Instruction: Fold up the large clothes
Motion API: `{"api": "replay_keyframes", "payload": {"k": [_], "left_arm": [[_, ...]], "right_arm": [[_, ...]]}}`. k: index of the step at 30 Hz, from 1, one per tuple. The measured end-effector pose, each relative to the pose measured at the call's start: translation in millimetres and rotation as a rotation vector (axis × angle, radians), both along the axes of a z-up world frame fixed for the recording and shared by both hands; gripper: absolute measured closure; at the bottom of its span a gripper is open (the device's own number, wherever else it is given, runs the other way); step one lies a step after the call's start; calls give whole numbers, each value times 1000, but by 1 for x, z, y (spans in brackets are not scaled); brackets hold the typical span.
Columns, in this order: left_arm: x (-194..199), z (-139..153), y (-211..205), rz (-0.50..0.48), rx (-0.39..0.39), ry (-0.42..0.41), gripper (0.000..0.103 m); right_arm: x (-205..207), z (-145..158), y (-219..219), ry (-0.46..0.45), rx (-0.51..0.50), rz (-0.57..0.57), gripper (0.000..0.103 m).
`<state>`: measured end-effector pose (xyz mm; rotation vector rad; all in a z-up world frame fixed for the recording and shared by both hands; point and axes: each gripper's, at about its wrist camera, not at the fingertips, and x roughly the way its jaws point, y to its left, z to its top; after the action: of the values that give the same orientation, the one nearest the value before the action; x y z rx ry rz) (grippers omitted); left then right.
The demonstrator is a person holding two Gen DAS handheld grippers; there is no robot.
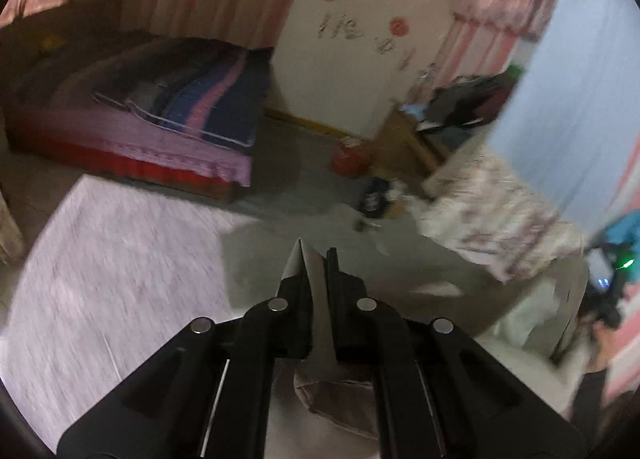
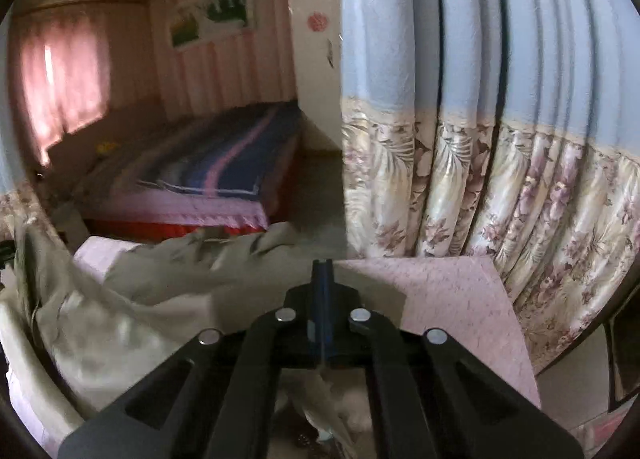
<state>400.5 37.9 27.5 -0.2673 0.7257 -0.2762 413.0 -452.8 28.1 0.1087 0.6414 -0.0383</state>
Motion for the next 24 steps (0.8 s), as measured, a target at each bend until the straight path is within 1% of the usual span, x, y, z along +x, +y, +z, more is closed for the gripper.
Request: {"api": "replay_keyframes", "payload": {"k": [1, 2, 3, 4, 5, 6, 7, 8, 9, 10, 11, 12, 13, 16, 18, 19, 20, 21, 22, 23, 24], "left_arm": [[29, -10, 1, 27, 9, 43, 100], [42, -16, 3, 39, 13, 71, 99], [68, -31, -1, 44, 55, 137, 99], [81, -42, -2, 49, 87, 178, 96], [95, -55, -1, 65, 108, 225, 92], [98, -61, 2, 64, 108, 248, 89], [100, -67, 5, 56, 106, 268, 73], [96, -69, 11, 52, 104, 258, 49], [90, -68, 14, 64, 118, 229, 32], [85, -63, 17, 90, 141, 188, 3], [78, -58, 21, 111, 148, 144, 3], [76, -54, 26, 101, 130, 124, 3], [74, -49, 32, 79, 91, 124, 3], [61, -50, 42, 61, 34, 137, 3], [48, -55, 43, 53, 34, 138, 3], [44, -57, 44, 48, 39, 141, 3], [37, -65, 43, 30, 47, 155, 3], [34, -71, 41, 17, 53, 169, 3], [28, -78, 40, 3, 57, 186, 3], [26, -89, 37, -15, 63, 210, 3], [25, -98, 34, -28, 72, 234, 3]], "right_arm": [[15, -3, -6, 20, -3, -16, 103], [31, -7, -15, 54, 9, -13, 100], [37, -10, -20, 76, 20, -14, 100], [42, -12, -29, 93, 42, -33, 99], [38, -12, -35, 85, 73, -36, 93], [32, -12, -39, 70, 104, -19, 81], [20, -12, -41, 39, 119, -1, 43], [10, -13, -41, 9, 105, -4, 21], [1, -15, -39, -15, 78, -5, 21], [-5, -21, -35, -5, 47, 18, 21], [-8, -30, -31, 21, 36, 54, 21], [-9, -41, -29, 47, 43, 77, 21], [-8, -49, -28, 69, 55, 90, 21], [5, -82, -20, 151, 43, 113, 21], [13, -94, -13, 166, 40, 128, 21], [20, -99, -10, 171, 55, 139, 21], [26, -102, -8, 179, 67, 141, 25], [34, -106, -4, 191, 45, 105, 31], [40, -107, -1, 192, 32, 102, 76], [44, -106, 2, 189, 28, 106, 99], [44, -99, 6, 156, 1, 87, 99]]}}
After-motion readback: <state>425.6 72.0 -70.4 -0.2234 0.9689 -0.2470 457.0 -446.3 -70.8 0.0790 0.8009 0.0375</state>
